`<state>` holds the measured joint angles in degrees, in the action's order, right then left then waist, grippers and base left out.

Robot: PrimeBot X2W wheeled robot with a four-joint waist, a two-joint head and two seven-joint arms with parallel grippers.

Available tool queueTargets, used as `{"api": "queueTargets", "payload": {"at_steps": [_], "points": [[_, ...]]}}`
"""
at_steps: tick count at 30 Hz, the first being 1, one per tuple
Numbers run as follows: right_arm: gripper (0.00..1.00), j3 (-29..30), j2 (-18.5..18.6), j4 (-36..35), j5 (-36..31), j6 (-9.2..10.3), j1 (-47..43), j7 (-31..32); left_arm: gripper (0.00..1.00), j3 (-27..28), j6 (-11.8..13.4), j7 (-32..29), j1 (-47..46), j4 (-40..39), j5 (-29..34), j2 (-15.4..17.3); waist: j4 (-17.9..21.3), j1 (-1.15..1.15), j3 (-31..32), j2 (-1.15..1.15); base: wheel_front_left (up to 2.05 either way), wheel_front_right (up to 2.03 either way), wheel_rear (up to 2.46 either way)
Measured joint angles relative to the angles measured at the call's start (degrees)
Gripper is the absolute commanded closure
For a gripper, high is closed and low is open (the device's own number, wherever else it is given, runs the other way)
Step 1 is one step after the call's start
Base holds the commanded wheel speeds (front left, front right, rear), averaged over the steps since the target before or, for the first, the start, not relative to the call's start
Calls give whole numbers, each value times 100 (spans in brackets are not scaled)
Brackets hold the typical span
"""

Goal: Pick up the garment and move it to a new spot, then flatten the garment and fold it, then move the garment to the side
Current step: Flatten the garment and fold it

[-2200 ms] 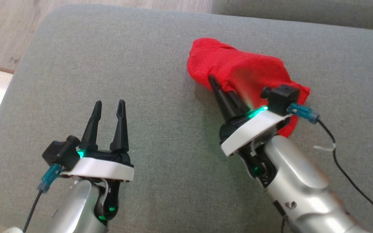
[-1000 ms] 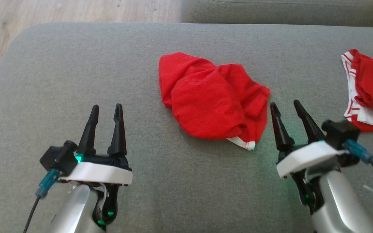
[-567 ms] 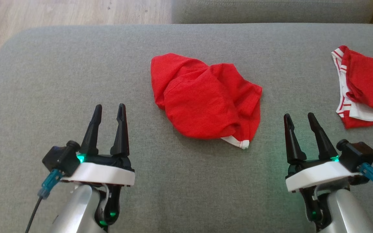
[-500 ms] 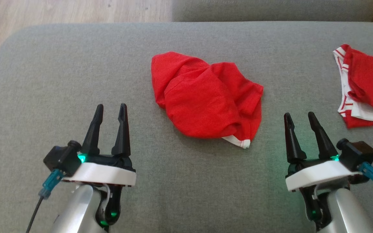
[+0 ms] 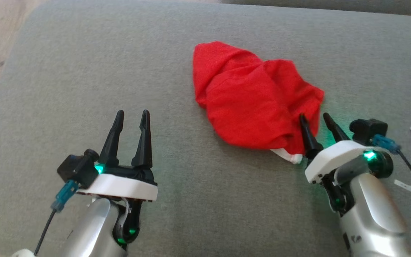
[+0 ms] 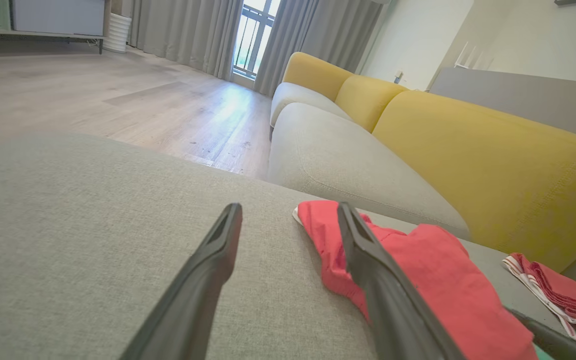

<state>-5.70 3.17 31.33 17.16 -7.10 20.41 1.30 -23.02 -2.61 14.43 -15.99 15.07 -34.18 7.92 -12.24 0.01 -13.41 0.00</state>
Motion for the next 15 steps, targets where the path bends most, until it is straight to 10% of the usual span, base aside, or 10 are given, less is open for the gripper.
{"api": "queueTargets", "payload": {"at_steps": [3, 4, 5, 6, 15], "points": [[0, -137, 1, 392, 107, 0, 218, -3, 0, 8, -23, 1, -31, 34, 0, -19, -128, 0, -50, 0, 0, 0, 0], [14, -185, 1, 500, 133, 0, 298, -19, 0, 12, -41, 1, -31, 52, 0, -19, -156, 0, -64, 0, 0, 0, 0], [83, -235, 2, 589, 175, 0, 381, -37, 0, 15, -42, 1, -31, 64, 0, -19, -176, 0, -75, 0, 0, 0, 0], [100, -292, 9, 676, 203, 0, 463, -56, 0, 20, -43, 1, -31, 71, 0, -21, -188, 0, -83, 0, 0, 0, 0], [100, -275, 8, 1206, -25, 0, 832, -546, 0, 78, -44, 1, -31, 104, 62, -48, -96, 0, -54, 0, 0, 0, 0]]}}
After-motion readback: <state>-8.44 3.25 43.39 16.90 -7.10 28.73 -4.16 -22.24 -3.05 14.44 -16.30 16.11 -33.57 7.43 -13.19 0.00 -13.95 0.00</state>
